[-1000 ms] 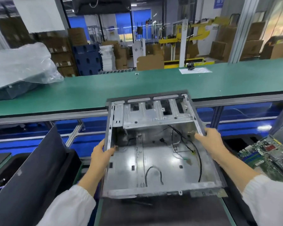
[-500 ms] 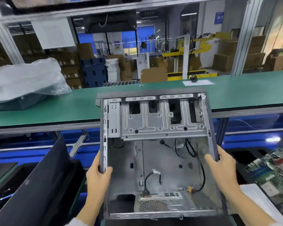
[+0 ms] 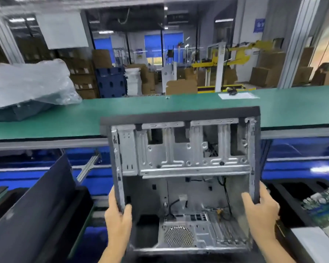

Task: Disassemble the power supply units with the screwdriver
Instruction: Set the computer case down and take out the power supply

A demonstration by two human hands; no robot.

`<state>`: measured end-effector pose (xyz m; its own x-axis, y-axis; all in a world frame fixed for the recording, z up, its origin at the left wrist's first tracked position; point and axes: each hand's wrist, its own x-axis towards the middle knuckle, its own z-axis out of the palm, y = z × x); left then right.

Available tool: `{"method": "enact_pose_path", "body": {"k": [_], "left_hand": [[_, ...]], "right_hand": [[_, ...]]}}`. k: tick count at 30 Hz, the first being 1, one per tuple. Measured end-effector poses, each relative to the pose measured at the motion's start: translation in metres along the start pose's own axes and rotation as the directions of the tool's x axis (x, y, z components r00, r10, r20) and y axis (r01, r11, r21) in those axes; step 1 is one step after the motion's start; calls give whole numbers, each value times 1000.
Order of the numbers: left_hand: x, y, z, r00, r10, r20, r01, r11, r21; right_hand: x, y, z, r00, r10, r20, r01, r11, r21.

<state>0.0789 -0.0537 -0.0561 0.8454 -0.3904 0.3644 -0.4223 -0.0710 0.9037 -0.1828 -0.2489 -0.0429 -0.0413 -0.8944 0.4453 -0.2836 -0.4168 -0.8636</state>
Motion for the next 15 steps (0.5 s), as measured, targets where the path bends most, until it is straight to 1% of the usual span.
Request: {"method": "enact_pose_path", "body": {"k": [2, 7, 11, 15], "left_hand": [[1, 2, 1, 1000, 20, 18, -21, 999, 30], [0, -1, 0, 998, 53, 35, -53, 998, 17], [3, -2, 1, 996, 26, 82, -27, 1000, 1], [0, -3, -5, 990, 21, 142, -23, 1000, 19]], "right_hand": [[-4, 4, -1, 1000, -15, -8, 15, 1000, -23], [-10, 1, -3, 999, -31, -7, 31, 999, -21], [-8, -2, -3, 999, -39, 1, 39, 999, -7], [-15, -5, -9, 995, 23, 95, -26, 999, 29]]}}
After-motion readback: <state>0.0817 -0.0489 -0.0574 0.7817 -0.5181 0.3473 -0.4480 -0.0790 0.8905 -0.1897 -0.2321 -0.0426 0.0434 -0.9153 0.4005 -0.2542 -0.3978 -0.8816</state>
